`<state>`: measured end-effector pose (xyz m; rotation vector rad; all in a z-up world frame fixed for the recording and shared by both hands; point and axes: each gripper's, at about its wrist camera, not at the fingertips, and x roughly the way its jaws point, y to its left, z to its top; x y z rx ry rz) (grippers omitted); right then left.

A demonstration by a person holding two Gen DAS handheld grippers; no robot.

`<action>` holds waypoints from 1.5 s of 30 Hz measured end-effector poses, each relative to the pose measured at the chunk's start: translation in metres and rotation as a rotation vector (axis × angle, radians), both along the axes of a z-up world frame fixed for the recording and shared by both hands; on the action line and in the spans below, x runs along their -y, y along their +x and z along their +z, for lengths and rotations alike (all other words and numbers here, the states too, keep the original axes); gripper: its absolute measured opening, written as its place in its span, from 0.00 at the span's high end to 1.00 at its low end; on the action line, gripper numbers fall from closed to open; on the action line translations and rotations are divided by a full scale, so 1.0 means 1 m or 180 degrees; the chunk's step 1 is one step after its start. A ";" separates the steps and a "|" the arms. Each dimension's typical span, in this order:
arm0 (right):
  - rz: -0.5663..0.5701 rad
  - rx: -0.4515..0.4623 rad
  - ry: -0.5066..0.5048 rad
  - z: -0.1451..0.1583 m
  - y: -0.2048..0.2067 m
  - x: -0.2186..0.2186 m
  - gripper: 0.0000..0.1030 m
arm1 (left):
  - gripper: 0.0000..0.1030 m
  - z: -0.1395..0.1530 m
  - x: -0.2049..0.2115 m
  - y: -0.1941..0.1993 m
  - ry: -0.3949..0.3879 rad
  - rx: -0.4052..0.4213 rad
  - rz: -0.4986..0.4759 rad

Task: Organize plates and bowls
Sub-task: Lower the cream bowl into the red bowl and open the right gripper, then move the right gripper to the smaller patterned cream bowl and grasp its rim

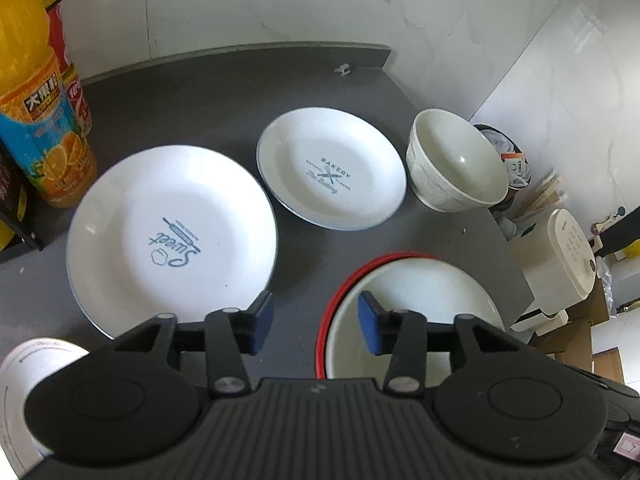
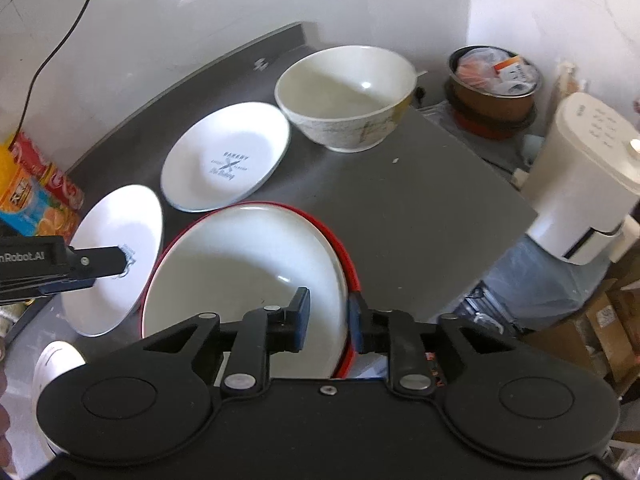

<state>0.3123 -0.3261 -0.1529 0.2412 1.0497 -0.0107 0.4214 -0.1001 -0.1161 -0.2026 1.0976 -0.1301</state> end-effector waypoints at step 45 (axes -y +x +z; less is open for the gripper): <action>0.0032 0.0496 0.0330 0.010 0.101 0.114 0.27 | 0.28 0.006 0.100 0.092 0.0149 0.0164 0.0384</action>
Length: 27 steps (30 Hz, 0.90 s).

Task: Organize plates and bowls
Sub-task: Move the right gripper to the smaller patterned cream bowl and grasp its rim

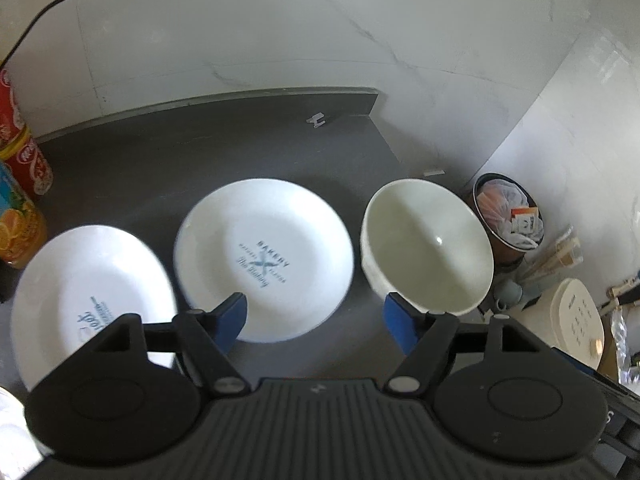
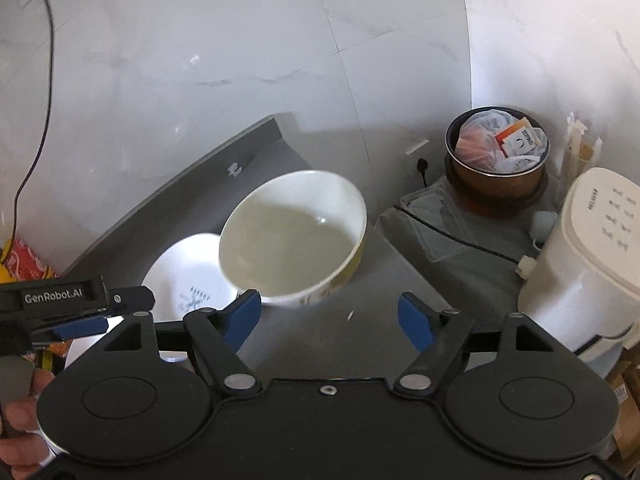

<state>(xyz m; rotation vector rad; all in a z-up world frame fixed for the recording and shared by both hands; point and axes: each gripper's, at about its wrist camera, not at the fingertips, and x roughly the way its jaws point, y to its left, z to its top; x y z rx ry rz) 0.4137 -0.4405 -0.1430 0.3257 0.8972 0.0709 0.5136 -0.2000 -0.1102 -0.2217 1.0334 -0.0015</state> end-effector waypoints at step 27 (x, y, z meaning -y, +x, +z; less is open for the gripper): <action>0.0228 -0.0417 0.0259 -0.059 0.085 0.024 0.50 | 0.55 -0.059 0.049 0.072 0.0052 -0.0239 0.0217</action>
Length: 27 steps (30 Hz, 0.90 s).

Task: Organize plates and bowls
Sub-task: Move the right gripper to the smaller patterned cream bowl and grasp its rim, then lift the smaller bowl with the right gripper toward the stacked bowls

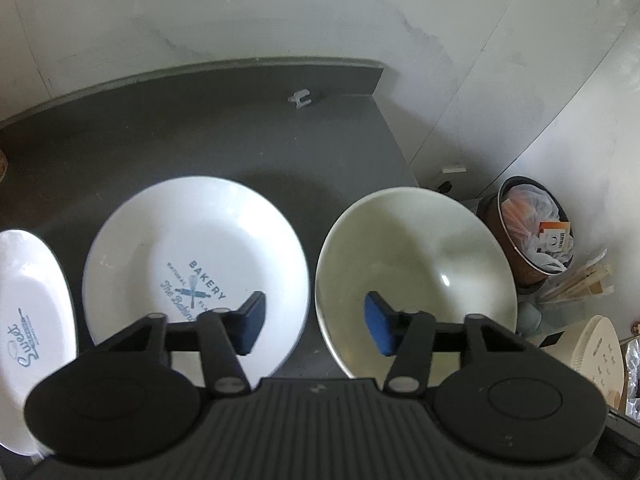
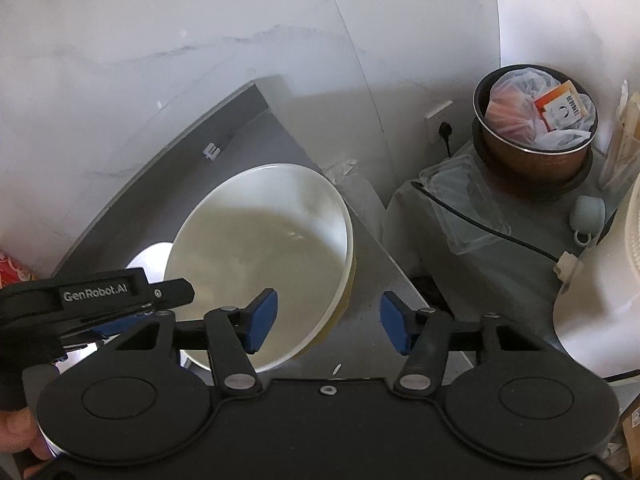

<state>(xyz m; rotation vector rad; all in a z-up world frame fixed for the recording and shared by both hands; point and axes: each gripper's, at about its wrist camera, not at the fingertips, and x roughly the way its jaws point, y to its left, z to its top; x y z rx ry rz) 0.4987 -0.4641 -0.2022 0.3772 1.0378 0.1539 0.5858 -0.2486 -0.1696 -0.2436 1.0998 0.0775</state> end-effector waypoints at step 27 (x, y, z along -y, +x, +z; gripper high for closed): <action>0.0051 0.0374 -0.0087 0.048 -0.049 -0.020 0.80 | 0.91 0.037 -0.019 -0.038 -0.0216 0.0064 -0.0244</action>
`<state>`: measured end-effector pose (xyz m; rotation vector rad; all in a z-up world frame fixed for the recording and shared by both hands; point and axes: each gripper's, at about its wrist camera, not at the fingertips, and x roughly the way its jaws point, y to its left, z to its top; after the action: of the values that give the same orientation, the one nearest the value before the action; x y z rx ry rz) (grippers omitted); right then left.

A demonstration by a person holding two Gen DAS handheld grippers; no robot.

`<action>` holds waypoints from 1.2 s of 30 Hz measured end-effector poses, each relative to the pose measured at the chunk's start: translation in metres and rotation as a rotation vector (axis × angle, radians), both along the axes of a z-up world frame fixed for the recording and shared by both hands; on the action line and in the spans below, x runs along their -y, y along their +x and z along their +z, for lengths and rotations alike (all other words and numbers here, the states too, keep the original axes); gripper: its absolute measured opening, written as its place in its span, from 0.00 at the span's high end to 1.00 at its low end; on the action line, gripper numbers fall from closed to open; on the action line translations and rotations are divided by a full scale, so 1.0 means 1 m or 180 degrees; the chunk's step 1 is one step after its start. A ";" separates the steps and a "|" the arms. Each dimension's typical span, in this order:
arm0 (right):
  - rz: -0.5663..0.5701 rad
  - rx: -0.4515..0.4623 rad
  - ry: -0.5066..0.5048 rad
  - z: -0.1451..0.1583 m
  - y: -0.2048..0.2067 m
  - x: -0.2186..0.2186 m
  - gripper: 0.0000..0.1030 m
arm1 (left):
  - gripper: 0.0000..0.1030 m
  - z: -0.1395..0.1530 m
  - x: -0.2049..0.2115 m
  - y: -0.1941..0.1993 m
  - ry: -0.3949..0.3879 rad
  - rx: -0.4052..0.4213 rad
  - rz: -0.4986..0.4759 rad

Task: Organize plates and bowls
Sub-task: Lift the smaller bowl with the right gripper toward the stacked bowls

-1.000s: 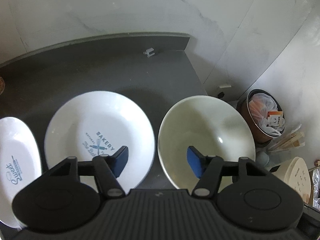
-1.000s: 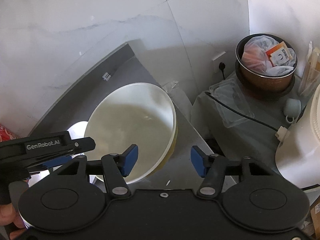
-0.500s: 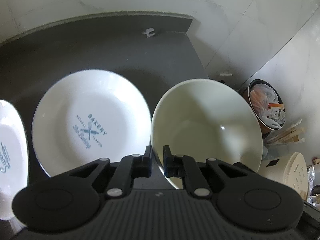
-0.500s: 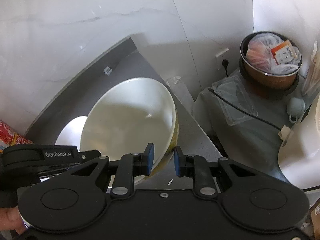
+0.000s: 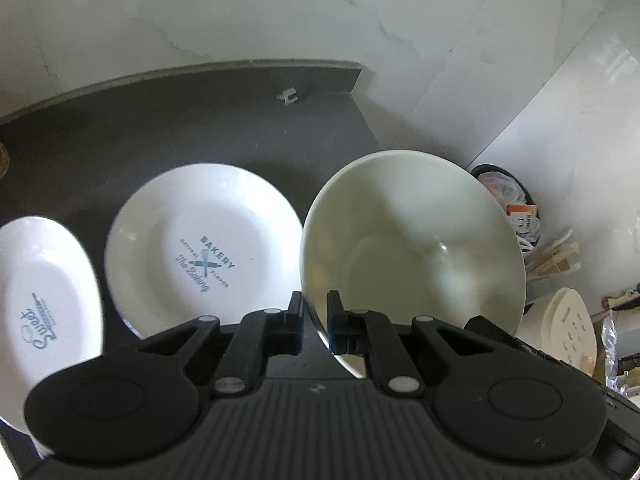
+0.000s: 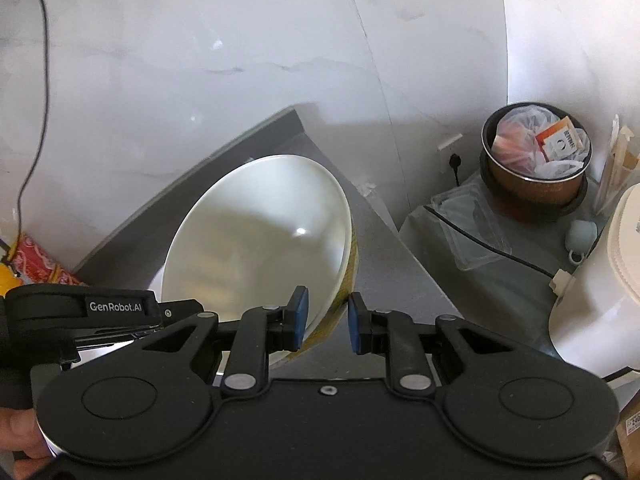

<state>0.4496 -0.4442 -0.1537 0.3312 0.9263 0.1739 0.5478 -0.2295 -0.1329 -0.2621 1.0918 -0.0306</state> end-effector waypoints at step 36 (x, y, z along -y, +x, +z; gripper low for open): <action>-0.0180 0.0109 -0.0080 0.051 -0.155 -0.087 0.80 | 0.91 0.049 -0.090 -0.139 -0.0202 0.0127 -0.0409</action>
<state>0.2945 -0.3577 -0.1032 0.3299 0.8835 0.1155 0.4087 -0.1391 -0.0836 -0.2472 1.0678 -0.1847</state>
